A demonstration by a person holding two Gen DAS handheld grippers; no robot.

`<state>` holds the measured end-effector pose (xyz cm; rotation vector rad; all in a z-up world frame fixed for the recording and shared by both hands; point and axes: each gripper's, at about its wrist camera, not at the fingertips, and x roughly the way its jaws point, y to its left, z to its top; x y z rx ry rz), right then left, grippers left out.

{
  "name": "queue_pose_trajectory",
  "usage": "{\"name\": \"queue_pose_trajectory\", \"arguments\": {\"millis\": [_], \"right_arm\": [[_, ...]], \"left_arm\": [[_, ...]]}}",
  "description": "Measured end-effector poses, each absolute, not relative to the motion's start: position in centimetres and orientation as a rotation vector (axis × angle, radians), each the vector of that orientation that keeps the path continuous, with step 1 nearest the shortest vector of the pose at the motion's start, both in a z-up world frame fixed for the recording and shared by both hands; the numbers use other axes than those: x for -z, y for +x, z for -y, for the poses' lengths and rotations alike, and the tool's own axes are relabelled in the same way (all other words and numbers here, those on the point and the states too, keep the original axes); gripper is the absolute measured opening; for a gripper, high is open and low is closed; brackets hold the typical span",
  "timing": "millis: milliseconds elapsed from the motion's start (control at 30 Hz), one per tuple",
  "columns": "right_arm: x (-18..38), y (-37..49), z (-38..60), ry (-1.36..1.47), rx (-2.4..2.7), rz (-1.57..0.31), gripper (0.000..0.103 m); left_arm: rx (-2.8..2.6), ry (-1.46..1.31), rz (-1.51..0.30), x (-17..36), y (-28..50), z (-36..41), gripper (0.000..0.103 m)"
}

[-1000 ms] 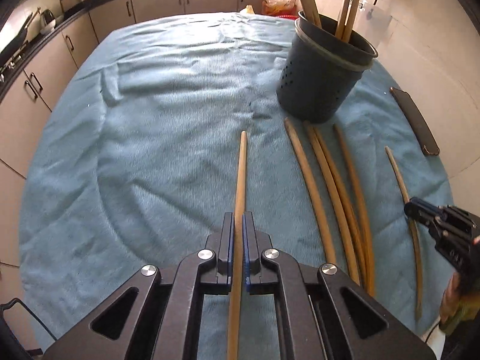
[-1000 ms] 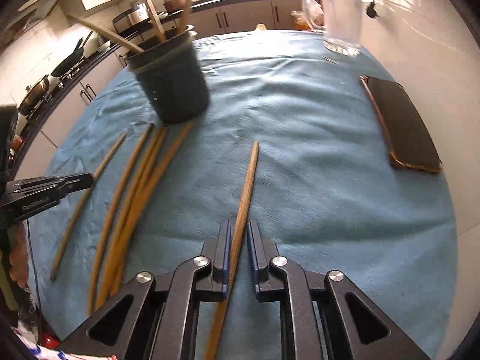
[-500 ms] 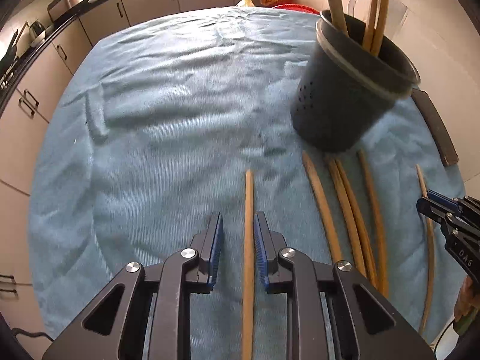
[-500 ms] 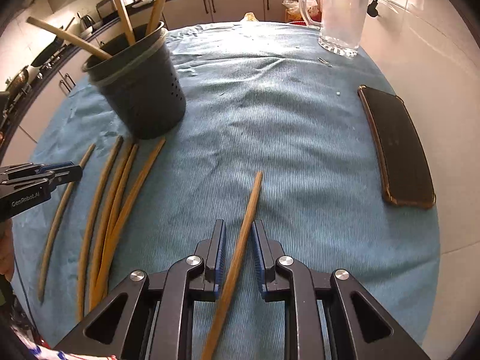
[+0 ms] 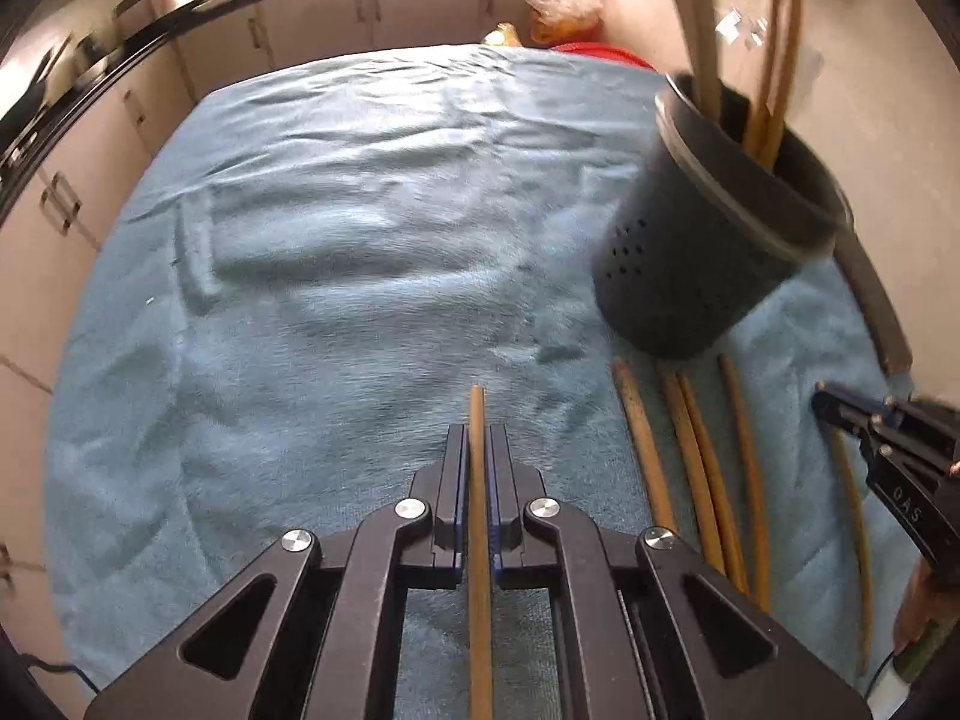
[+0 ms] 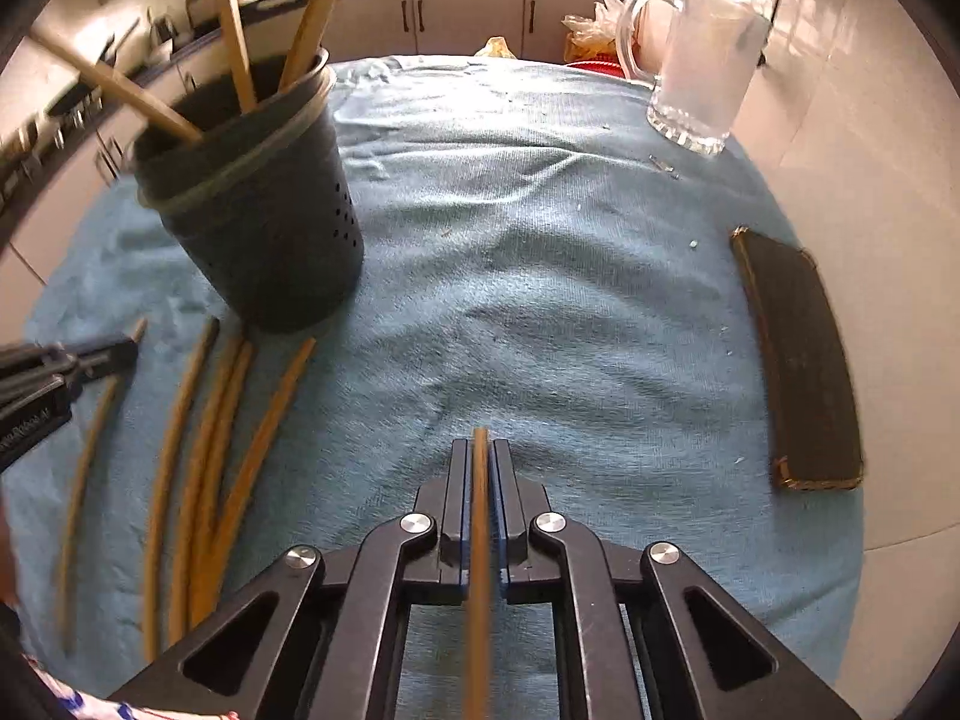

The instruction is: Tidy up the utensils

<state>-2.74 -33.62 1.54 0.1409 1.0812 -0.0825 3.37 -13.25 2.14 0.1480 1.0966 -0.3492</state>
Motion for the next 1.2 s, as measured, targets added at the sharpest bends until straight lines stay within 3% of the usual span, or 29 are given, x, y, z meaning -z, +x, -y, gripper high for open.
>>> {"name": "queue_pose_trajectory", "arguments": {"millis": [533,1200], "right_arm": [[-11.4,-10.6,34.2,0.239,0.022,-0.698,0.005],[-17.9,-19.8,31.5,0.173,0.017,-0.460,0.005]], "left_arm": [[0.377,0.070,-0.740,-14.2,-6.0,11.6,0.005],[0.396,0.046,-0.557,-19.6,-15.4,10.4,0.005]]}}
